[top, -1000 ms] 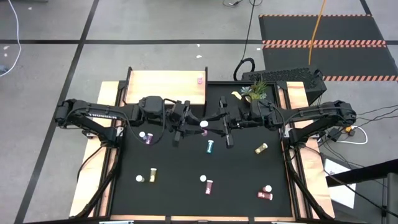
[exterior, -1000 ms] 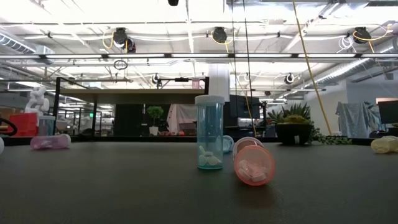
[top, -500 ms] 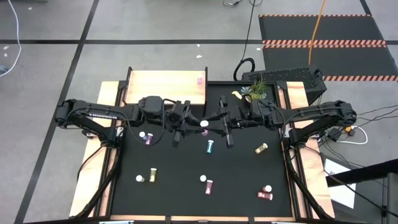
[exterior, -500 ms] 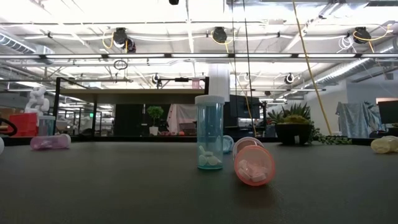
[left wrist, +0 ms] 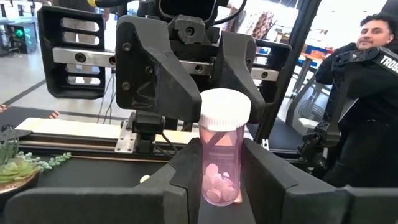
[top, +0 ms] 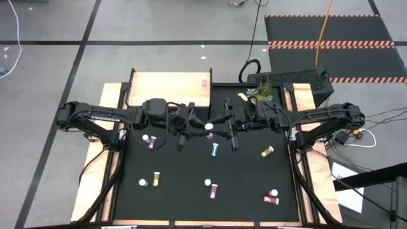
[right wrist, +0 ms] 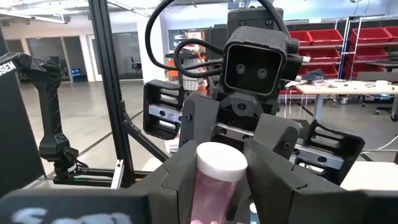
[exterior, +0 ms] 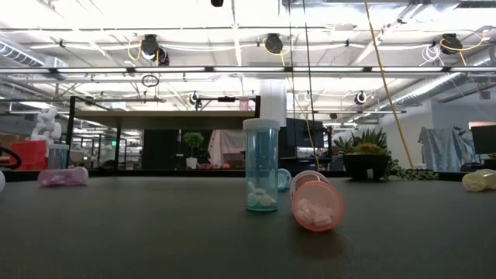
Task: Pick and place medicine bottles onto shelf by color
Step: Put the right pink pill bottle on the shelf aligned with the other pink pill bottle
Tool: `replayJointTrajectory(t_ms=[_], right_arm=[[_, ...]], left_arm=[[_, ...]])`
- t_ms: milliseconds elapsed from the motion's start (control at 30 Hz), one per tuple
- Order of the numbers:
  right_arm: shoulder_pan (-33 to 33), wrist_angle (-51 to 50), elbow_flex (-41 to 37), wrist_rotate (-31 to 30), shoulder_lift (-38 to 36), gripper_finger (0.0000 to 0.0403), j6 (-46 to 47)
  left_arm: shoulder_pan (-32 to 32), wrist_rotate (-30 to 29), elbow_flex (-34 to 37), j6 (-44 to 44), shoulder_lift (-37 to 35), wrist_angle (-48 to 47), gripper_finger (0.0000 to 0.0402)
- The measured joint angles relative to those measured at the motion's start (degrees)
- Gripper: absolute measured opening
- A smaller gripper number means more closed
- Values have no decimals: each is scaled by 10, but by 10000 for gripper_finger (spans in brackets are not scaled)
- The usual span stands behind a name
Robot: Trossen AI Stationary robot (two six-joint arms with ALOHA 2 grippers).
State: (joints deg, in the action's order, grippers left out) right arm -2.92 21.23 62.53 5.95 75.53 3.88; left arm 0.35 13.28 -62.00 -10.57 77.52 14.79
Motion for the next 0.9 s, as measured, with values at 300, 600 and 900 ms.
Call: replayJointTrajectory(t_ms=[300,600,900], right_arm=[[3,-15,0,-2,-7,134,6],[6,-22,-1,-1,-16,135,15],[18,-92,-1,1,-98,135,52]], left_arm=[[7,-2,0,15,0,7,99],[9,-12,-1,31,-1,7,99],[12,-53,-1,79,-1,5,99]])
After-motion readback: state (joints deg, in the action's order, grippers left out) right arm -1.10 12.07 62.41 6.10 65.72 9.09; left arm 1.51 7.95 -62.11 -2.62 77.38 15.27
